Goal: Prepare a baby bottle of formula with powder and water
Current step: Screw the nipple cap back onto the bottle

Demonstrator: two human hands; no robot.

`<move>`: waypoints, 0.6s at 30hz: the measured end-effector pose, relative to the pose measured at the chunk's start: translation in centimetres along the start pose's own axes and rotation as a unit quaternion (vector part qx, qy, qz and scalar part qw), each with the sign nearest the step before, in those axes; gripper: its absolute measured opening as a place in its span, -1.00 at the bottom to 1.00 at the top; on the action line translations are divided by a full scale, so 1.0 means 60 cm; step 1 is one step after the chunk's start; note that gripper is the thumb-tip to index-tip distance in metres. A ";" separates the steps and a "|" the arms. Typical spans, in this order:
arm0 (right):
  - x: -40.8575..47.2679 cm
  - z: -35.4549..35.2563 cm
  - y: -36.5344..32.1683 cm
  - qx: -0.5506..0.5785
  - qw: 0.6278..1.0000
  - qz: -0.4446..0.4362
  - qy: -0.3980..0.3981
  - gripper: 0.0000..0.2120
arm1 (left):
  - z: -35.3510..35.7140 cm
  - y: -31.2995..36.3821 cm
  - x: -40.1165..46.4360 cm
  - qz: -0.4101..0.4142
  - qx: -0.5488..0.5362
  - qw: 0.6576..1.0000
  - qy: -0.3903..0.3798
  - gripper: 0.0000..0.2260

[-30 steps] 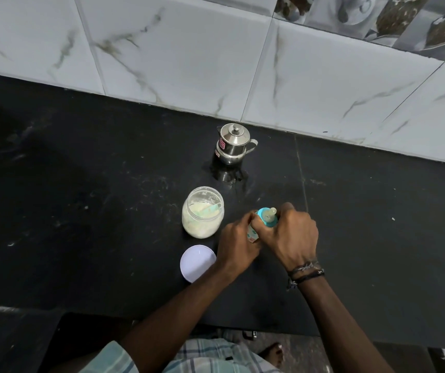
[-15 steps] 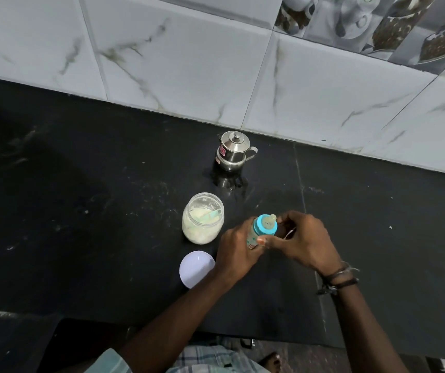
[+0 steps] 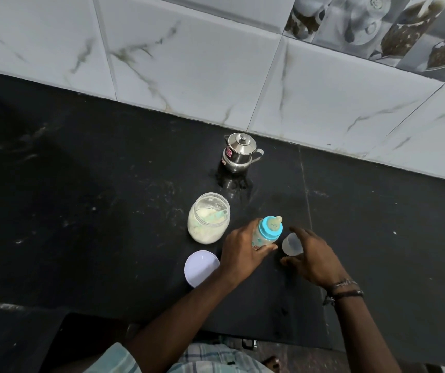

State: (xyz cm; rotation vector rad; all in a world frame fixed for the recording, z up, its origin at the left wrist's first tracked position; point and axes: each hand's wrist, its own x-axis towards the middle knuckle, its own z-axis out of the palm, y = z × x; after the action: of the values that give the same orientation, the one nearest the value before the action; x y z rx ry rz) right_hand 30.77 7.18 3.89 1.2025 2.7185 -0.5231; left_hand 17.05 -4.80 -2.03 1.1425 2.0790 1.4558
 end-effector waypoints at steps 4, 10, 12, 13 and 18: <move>-0.005 0.014 -0.004 0.037 0.997 -0.018 0.063 -0.42 | -0.003 0.001 0.000 -0.002 0.005 1.000 -0.003 -0.40; -0.007 -0.028 -0.015 0.146 0.974 -0.025 0.174 -0.56 | -0.003 0.002 -0.001 -0.004 0.001 1.000 -0.005 -0.39; -0.010 -0.044 -0.021 0.147 0.972 -0.038 0.178 -0.57 | -0.003 0.002 -0.001 -0.002 -0.002 1.000 -0.002 -0.40; -0.011 -0.050 -0.025 0.153 0.971 -0.047 0.178 -0.57 | -0.003 0.003 -0.002 0.000 -0.004 1.000 0.000 -0.40; -0.016 -0.061 -0.038 0.192 0.964 -0.054 0.173 -0.40 | -0.007 0.006 -0.003 0.004 -0.016 1.000 -0.002 -0.41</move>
State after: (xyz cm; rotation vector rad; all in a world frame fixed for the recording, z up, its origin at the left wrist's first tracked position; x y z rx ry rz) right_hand 29.84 6.44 8.12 1.3425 3.0888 -0.9788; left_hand 17.04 -5.12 -1.55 1.1406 2.0433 1.4852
